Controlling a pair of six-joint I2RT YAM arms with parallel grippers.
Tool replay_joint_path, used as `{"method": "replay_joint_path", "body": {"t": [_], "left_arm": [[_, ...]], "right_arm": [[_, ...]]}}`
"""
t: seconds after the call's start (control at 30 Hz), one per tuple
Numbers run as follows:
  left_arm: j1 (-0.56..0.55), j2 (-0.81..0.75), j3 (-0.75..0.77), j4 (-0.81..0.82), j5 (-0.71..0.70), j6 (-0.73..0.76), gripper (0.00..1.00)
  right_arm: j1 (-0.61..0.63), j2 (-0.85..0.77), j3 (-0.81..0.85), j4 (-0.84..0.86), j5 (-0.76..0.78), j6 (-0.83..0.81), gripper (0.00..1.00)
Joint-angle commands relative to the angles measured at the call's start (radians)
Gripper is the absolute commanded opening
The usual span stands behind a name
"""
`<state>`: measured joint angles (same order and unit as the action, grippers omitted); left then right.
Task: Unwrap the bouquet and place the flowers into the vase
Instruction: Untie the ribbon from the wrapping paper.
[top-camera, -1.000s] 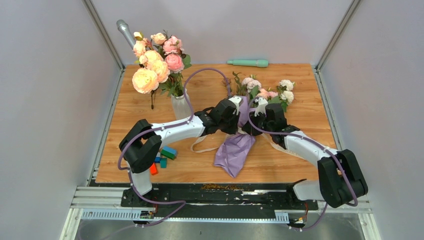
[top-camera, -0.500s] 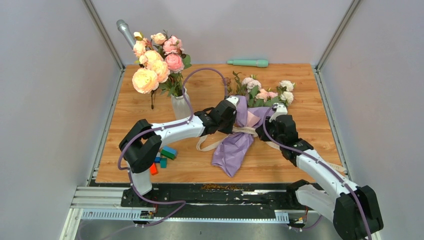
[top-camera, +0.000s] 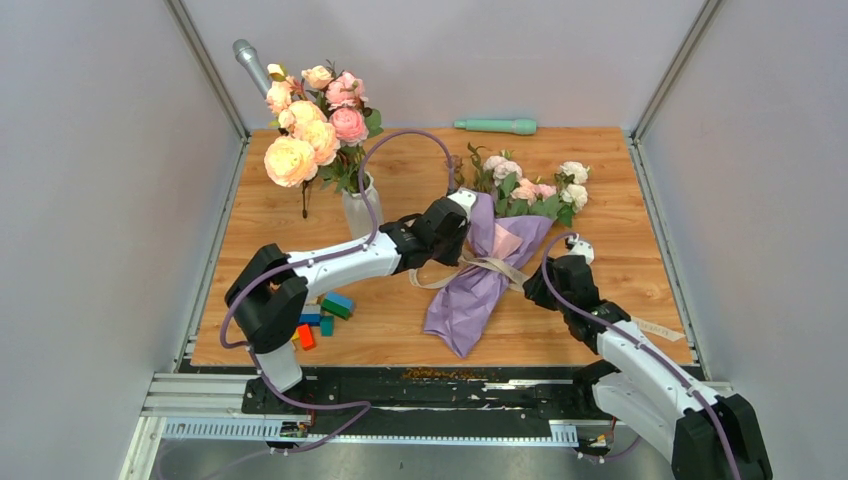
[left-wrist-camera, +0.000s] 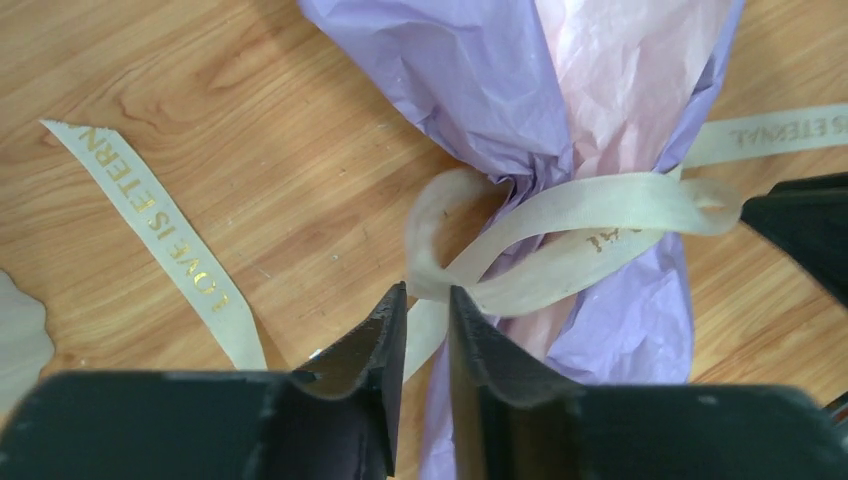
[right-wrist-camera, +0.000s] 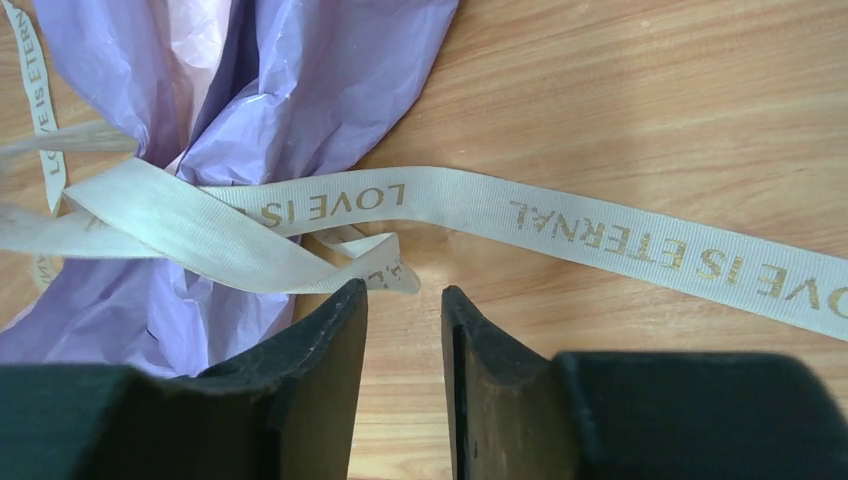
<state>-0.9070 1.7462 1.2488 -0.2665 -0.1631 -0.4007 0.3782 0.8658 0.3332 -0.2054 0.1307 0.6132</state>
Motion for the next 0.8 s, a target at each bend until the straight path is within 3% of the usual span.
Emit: {"method": "replay_joint_path", "body": {"t": [0.0,0.07,0.23,0.5,0.77], "left_arm": [[-0.006,-0.084,0.0,0.042,0.008,0.083,0.4],[-0.011,-0.099,0.003,0.052,0.021,0.112,0.49],[-0.04,-0.103,0.023,0.073,0.105,0.206,0.61],[-0.111,-0.015,0.06,0.113,0.142,0.371,0.57],[-0.12,0.042,0.051,0.194,0.092,0.399,0.58]], "right_arm": [[0.003,-0.027,0.067,-0.024,0.011,-0.043,0.41],[0.003,-0.035,0.09,-0.021,-0.018,-0.088,0.48],[0.003,-0.017,0.161,-0.02,-0.093,-0.184,0.53],[-0.022,0.039,0.209,-0.001,-0.131,-0.167,0.49],[-0.064,0.019,0.163,0.014,-0.203,-0.149,0.48]]}}
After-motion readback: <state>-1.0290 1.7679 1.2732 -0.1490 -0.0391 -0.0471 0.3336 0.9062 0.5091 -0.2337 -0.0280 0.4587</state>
